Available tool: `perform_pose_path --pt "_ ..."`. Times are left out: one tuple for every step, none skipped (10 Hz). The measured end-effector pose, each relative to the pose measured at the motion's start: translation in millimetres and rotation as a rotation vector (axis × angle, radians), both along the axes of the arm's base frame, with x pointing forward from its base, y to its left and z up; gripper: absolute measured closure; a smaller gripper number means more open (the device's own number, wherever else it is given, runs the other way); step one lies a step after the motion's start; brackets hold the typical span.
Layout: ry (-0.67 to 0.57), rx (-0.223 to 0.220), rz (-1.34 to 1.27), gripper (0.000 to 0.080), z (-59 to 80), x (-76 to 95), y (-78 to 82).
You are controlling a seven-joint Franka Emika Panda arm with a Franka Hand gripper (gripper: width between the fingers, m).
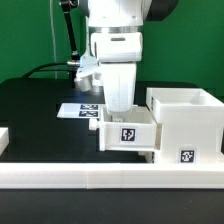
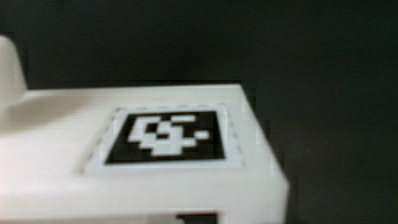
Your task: Assemble drawer
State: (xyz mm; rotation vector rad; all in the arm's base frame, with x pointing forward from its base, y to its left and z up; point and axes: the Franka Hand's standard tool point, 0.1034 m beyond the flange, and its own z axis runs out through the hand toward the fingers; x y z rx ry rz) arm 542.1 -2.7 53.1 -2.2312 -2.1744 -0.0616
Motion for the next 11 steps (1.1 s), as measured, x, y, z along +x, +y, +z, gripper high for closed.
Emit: perform_pose_path --pt "0.001 -0.001 -0.003 0.0758 1.9 0.5 0.1" --pt "-0.001 -0.002 -0.006 0.0758 4.5 2.1 0.7" --pt "-0.003 -0.002 -0.005 0.0758 5.7 3.3 3.0" --pt "-0.005 -0.001 -0.010 0.0758 6.4 4.8 5.2" --pt "-0.006 0.000 -0.012 0.0758 6.3 5.8 5.6" --pt "-0.002 0.000 -0.014 0.0758 4.6 4.7 4.7" --pt "-0.002 0.000 -0.014 0.0758 4.3 4.5 4.7" --pt "-0.001 0.000 -0.014 0.0758 3.7 4.3 4.6" --pt "0.000 0.001 -0.014 0.0758 3.4 4.1 4.7" --pt "0.000 0.001 -0.011 0.0758 3.6 4.0 6.6" --pt "0.001 0.002 -0.007 0.0758 3.3 3.4 8.9"
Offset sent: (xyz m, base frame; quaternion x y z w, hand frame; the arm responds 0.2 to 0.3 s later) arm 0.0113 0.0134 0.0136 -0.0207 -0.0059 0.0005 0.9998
